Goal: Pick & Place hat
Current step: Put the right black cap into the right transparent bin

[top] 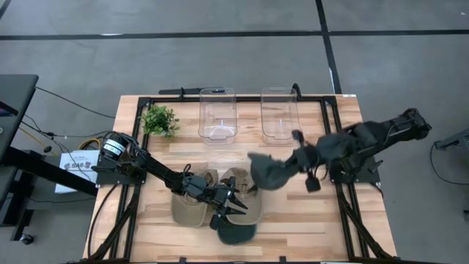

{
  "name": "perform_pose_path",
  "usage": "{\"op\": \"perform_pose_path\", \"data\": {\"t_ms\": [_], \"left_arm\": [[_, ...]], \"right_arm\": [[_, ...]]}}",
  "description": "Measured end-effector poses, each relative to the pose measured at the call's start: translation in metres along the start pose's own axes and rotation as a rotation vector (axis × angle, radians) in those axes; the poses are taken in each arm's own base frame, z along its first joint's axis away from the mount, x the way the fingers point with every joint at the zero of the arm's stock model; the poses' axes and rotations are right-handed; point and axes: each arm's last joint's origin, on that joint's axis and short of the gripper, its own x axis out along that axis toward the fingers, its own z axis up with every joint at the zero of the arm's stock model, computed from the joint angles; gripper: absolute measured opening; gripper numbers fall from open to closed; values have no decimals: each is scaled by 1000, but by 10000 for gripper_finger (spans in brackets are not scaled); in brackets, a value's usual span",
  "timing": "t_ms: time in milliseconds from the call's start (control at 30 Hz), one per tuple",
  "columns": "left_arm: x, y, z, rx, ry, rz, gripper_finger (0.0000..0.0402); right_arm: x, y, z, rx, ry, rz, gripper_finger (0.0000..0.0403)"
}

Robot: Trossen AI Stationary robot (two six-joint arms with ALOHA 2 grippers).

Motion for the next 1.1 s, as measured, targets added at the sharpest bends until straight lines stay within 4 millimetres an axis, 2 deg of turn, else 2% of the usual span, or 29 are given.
{"op": "perform_pose_path", "data": {"t_ms": [167,433,767,1100], "left_arm": [[0,0,0,0,0,0,76],[0,0,0,0,0,0,76],[0,0,0,0,0,0,76],[0,2,0,26,0,6,76]], "right_arm": [[-19,-24,-3,-32,-50,-49,0],[-38,-56,-10,-113,-74,-127,0],[-41,-102,-24,-183,-9,-252,0],[-50,-152,-48,-143,49,-327,0]]}}
